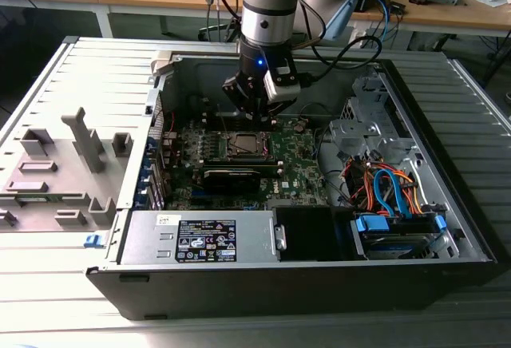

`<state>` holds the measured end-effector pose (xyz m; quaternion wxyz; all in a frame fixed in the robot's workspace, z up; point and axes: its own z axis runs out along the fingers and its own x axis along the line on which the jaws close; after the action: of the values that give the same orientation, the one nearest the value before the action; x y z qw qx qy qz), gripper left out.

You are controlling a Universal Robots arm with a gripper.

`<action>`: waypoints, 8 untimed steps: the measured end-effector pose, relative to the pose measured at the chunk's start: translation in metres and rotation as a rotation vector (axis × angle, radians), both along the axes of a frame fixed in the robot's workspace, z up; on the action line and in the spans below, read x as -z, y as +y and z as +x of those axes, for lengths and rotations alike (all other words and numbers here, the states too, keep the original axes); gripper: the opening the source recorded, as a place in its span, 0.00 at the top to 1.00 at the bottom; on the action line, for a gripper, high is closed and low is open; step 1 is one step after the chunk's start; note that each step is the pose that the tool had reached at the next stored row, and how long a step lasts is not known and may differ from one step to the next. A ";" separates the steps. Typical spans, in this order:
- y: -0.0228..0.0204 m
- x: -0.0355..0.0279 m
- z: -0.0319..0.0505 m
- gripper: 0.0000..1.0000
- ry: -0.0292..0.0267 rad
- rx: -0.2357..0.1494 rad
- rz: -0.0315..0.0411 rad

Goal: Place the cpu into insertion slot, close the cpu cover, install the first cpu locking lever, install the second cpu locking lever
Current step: 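Install the first cpu locking lever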

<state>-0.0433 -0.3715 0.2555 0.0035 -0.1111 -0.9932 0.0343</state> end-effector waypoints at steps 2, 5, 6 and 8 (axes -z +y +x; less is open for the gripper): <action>0.0000 0.0000 0.0000 0.89 0.0000 -0.001 0.0000; 0.0000 0.0001 0.0000 0.89 0.0000 -0.003 0.0000; 0.0000 0.0001 0.0000 0.89 0.0000 -0.004 0.0000; 0.0000 0.0002 0.0000 0.89 0.0000 -0.005 0.0000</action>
<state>-0.0433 -0.3715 0.2554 0.0034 -0.1086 -0.9935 0.0343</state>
